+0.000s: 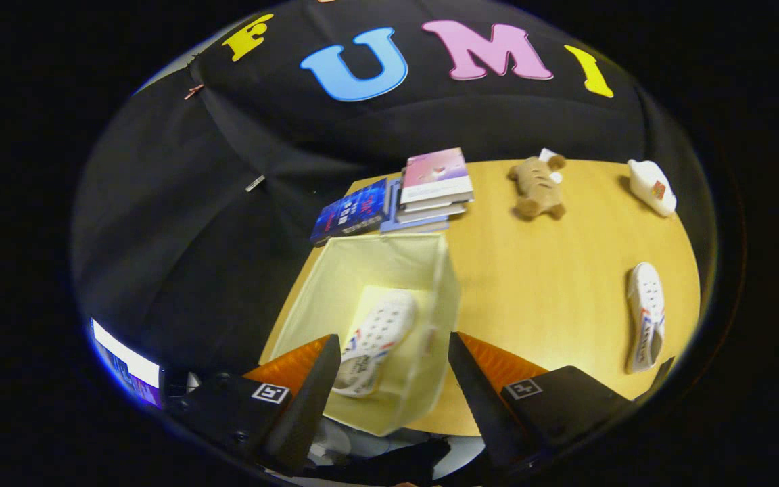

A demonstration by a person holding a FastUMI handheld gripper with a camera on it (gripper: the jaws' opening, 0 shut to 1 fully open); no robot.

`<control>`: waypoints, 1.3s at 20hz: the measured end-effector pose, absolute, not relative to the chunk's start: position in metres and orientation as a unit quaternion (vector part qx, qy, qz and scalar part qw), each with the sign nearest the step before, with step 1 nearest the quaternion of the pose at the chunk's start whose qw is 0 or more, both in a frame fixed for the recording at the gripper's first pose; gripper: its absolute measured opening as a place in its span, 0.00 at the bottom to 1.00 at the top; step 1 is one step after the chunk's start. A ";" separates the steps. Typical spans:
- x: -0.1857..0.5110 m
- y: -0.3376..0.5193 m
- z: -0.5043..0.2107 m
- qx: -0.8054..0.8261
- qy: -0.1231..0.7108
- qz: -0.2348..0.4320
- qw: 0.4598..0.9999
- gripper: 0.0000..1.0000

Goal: Open the storage box then place both shoes into the box .Put the left shoe in first, then the right shoe, with the right side of both shoes facing outward in a uniform manner.

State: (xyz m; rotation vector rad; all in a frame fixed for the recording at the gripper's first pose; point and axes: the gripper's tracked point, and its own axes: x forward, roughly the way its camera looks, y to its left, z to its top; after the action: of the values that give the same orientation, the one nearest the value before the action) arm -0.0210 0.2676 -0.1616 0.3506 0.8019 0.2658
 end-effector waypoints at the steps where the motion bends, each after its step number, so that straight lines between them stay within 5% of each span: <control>1: -0.023 0.236 -0.164 0.155 0.383 0.111 0.904 0.99; 13: -0.067 -0.063 -0.289 0.092 0.443 -0.039 0.891 0.99; 23: -0.062 -0.108 -0.378 0.125 0.507 -0.030 0.852 0.98; 26: -0.052 -0.108 -0.388 0.129 0.510 -0.031 0.850 0.89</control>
State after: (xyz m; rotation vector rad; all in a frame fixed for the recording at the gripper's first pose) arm -0.0516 -0.1085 -0.3881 0.2717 1.0737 -0.0646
